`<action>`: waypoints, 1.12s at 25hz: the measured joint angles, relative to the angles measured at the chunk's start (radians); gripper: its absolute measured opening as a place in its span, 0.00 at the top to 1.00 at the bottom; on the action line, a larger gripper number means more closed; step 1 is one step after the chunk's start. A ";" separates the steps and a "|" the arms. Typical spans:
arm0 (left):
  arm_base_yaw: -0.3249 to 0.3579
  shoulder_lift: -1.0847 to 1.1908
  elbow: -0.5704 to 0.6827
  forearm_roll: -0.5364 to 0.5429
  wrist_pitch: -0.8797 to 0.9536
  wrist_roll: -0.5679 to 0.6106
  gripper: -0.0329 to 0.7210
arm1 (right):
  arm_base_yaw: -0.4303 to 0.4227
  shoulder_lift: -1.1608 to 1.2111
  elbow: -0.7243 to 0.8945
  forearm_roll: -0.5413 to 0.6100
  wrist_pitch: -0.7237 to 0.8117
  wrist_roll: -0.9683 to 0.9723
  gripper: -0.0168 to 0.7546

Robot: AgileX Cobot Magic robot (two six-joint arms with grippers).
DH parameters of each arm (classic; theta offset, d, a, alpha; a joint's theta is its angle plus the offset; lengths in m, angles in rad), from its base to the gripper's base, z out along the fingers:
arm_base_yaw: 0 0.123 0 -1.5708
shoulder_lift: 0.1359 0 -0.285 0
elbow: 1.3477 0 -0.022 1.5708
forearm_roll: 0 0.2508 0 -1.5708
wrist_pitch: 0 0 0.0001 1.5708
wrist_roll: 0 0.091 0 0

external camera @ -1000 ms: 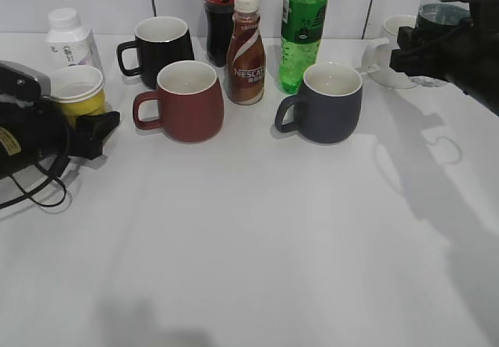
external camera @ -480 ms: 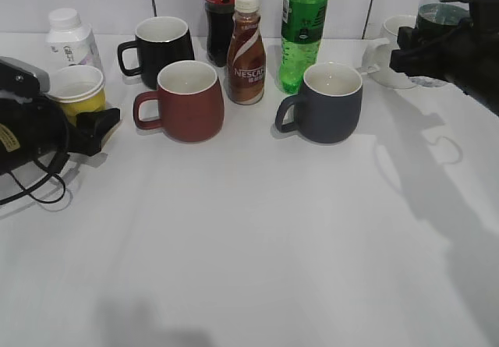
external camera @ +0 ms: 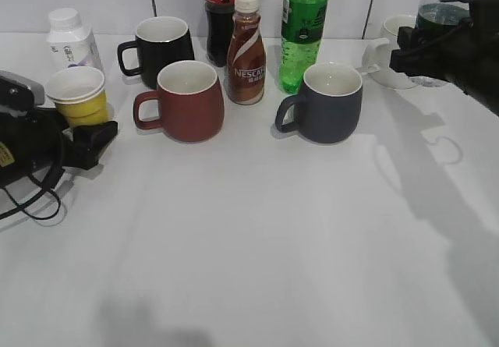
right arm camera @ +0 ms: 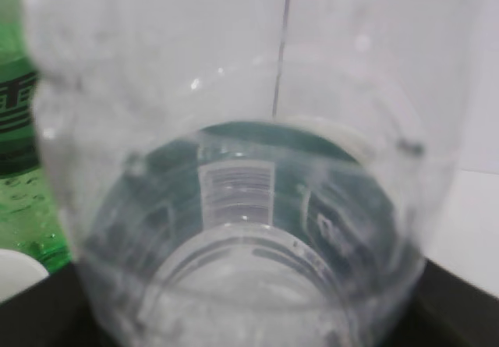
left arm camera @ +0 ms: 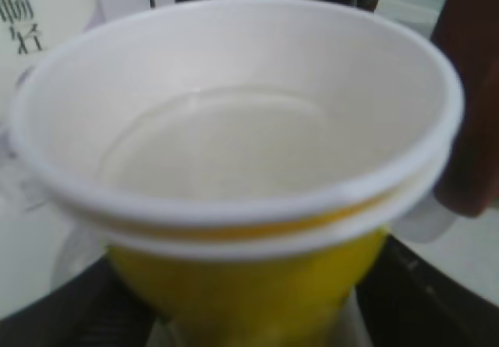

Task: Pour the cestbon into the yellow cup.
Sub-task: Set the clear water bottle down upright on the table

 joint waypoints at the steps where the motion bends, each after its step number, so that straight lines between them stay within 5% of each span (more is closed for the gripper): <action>1: 0.000 0.000 0.006 -0.007 -0.003 0.000 0.20 | 0.000 0.000 0.000 0.000 0.000 0.000 0.36; 28: 0.000 -0.105 0.158 -0.115 -0.038 0.000 0.20 | -0.017 0.225 0.000 -0.022 -0.123 0.001 0.36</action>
